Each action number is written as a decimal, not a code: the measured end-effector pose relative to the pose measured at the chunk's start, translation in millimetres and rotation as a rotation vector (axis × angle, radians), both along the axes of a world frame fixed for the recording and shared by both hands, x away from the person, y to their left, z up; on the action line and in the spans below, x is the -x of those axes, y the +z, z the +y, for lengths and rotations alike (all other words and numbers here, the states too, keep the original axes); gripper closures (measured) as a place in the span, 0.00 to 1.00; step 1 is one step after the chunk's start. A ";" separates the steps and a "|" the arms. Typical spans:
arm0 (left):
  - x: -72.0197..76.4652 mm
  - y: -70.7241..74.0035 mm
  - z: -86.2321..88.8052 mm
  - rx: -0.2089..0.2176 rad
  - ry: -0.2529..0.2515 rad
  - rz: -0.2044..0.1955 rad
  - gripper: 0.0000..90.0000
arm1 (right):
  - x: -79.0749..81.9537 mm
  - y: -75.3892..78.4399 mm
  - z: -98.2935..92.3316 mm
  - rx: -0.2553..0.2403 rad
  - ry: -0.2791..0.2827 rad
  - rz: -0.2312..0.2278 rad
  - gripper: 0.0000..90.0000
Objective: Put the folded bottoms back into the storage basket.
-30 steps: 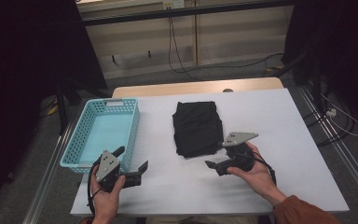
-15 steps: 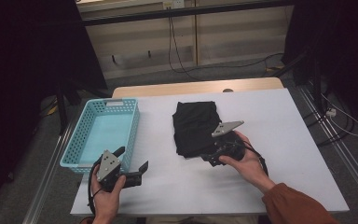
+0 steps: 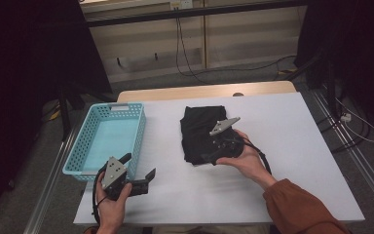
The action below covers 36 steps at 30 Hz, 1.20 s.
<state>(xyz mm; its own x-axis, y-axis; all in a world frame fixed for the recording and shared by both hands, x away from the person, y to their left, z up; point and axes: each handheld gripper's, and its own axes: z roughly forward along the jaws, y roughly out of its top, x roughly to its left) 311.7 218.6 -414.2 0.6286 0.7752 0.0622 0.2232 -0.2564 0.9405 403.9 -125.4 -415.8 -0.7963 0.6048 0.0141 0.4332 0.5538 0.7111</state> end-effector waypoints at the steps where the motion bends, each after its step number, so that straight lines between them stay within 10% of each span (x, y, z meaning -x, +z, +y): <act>1: 0.1 0.0 -0.2 -0.002 0.000 0.000 0.04 | -0.8 -2.1 2.6 0.012 0.013 -0.003 0.24; 26: 0.5 1.0 -0.1 0.003 -0.020 -0.012 0.04 | -4.6 -30.1 10.9 0.195 0.180 -0.041 0.32; 36: -0.8 0.1 -1.8 -0.004 -0.025 -0.007 0.04 | -13.5 -28.1 14.4 0.206 0.169 -0.028 0.54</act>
<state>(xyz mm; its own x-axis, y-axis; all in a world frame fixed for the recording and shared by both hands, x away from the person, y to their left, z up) 312.5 216.8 -414.0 0.6475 0.7589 0.0699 0.2103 -0.2660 0.9408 417.4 -111.0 -443.9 -0.8844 0.4513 -0.1192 0.3043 0.7511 0.5859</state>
